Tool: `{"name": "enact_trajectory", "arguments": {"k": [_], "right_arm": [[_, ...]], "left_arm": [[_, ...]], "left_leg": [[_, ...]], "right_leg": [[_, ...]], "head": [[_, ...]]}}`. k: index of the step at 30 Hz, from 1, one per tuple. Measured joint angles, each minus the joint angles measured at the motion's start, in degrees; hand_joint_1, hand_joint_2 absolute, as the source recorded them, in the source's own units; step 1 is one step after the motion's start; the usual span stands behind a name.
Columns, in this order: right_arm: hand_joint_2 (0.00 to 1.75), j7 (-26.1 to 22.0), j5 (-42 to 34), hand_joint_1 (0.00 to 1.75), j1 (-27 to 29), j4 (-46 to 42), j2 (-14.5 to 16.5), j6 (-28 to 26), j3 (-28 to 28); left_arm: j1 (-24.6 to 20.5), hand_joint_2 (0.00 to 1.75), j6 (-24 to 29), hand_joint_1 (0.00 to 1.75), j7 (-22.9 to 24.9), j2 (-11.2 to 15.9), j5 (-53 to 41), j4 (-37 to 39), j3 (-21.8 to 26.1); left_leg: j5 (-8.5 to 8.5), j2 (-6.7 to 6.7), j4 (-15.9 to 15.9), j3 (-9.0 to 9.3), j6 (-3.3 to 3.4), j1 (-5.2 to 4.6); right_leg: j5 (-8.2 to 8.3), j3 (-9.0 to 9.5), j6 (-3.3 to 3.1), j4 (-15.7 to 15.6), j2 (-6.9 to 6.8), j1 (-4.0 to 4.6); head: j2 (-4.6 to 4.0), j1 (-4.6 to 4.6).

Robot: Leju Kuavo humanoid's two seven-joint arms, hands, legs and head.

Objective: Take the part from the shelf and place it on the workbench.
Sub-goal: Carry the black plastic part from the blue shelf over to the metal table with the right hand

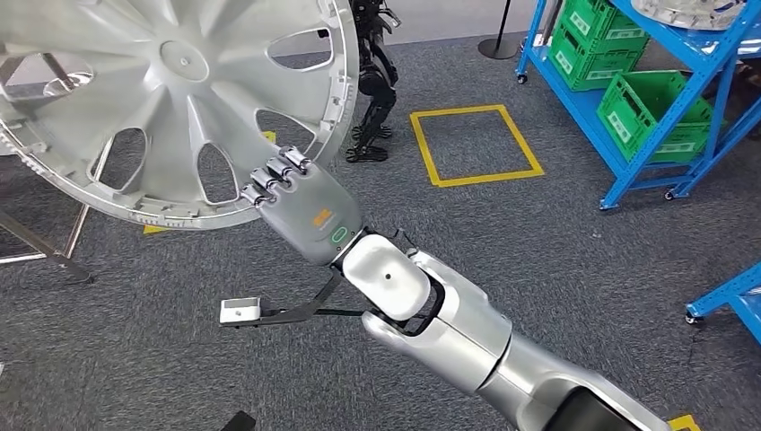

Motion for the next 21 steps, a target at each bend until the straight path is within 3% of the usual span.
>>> {"name": "enact_trajectory", "arguments": {"k": [1,2,4,6,7,9,10,12,14,16,18,19,20,21], "right_arm": [[1.75,0.0,0.0,1.75,0.0,0.0,-0.1,-0.1,0.0],[1.75,0.0,0.0,1.75,0.0,0.0,-0.2,-0.2,-0.1],[1.75,-0.1,0.0,1.75,0.1,0.0,-0.5,-0.5,0.0],[1.75,-0.2,0.0,1.75,0.2,0.0,-0.5,-0.7,0.0],[1.75,-0.2,-0.1,1.75,0.1,0.0,-0.5,-0.7,0.0],[1.75,-0.2,-0.3,1.75,0.0,0.0,-0.4,-0.9,0.0],[1.75,-0.2,-0.4,1.75,0.0,0.0,-0.4,-1.0,0.1],[1.75,-0.3,-0.6,1.75,-0.1,0.0,-0.2,-1.1,0.4],[1.75,-0.3,-0.9,1.75,-0.1,0.0,0.1,-1.3,0.6],[1.75,-0.3,-1.0,1.75,0.0,0.0,0.2,-1.5,0.7],[1.75,-0.2,-1.0,1.75,0.4,0.1,0.2,-1.7,0.8],[1.75,-0.2,-1.0,1.75,0.6,0.2,0.2,-1.8,0.9],[1.75,-0.2,-1.0,1.75,0.8,0.2,0.2,-1.8,1.0],[1.75,-0.2,-0.9,1.75,0.8,0.2,0.2,-1.8,1.0]], "left_arm": [[-0.1,1.75,0.0,0.00,0.1,0.0,-0.1,0.0,0.0],[-0.2,1.75,0.0,0.00,0.2,0.0,-0.2,0.0,0.0],[-0.2,1.75,0.0,0.00,0.4,0.1,-0.3,0.0,0.0],[-0.2,1.75,0.0,0.00,0.5,0.1,-0.3,0.0,0.0],[-0.2,1.75,0.0,0.00,0.4,0.1,-0.3,0.0,0.0],[-0.2,1.75,0.2,0.00,0.0,0.1,0.0,-0.1,0.0],[-0.1,1.75,0.2,0.00,-0.3,0.1,0.2,-0.1,0.0],[0.3,1.75,0.4,0.00,-0.7,0.3,0.5,0.0,0.2],[0.7,1.75,0.5,0.00,-0.8,0.4,0.8,0.0,0.5],[0.8,1.75,0.5,0.00,-0.9,0.5,0.8,0.0,0.8],[0.8,1.75,0.6,0.00,-0.8,0.6,0.8,0.0,1.0],[0.8,1.75,0.6,0.00,-0.7,0.7,0.8,0.0,1.0],[0.9,1.75,0.6,0.00,-0.7,0.7,0.8,0.0,1.0],[1.0,1.75,0.6,0.00,-0.6,0.7,0.7,0.0,1.0]], "left_leg": [[-1.92,1.72,3.6,-1.61,-0.30,-0.02],[-3.62,2.49,7.4,-3.31,-0.61,0.08],[-4.49,3.04,11.0,-4.71,-1.11,0.34],[-1.69,4.06,6.1,-1.71,-1.43,0.56],[-0.34,5.55,2.1,0.52,-1.46,0.52],[1.14,7.49,-3.1,3.35,-0.67,0.30],[1.12,7.76,-3.8,3.61,-0.09,0.14],[1.30,6.33,-3.7,3.41,0.95,0.09],[1.48,5.01,-3.8,3.34,1.74,0.27],[1.64,3.62,-3.8,3.25,2.33,0.34],[1.71,1.93,-3.8,3.11,2.58,0.20],[1.76,1.00,-3.8,3.06,2.59,0.12],[1.81,0.08,-3.8,3.05,2.54,0.08],[1.87,-0.80,-3.8,3.05,2.46,0.07]], "right_leg": [[-0.02,0.04,-0.19,-0.1,-0.84,0.08],[-0.07,0.02,-0.27,0.0,-1.74,0.14],[-0.21,0.02,-0.24,0.0,-3.48,0.15],[-0.51,0.11,0.07,0.2,-5.01,0.06],[-0.76,0.16,0.34,0.4,-5.68,0.10],[-1.28,0.21,0.96,0.9,-6.77,0.47],[-1.44,0.24,1.23,1.0,-7.26,0.70],[-1.70,0.37,1.75,1.1,-8.04,0.77],[-3.17,-0.19,2.39,2.8,-5.94,0.34],[-6.59,-2.94,2.77,9.1,-2.44,-0.05],[-9.42,-6.72,2.78,16.6,-1.26,-0.13],[-9.44,-7.72,2.68,18.2,-1.13,-0.13],[-8.25,-7.54,2.49,17.4,-0.99,-0.13],[-6.25,-6.26,2.23,14.4,-0.62,-0.13]], "head": [[0.00,-0.11],[0.00,-0.14],[0.00,-0.14],[0.00,-0.14],[0.00,-0.17],[0.00,-0.09],[0.00,-0.03],[0.00,0.12],[0.00,0.20],[0.00,0.36],[0.00,0.45],[0.00,0.46],[0.00,0.46],[0.00,0.46]]}}
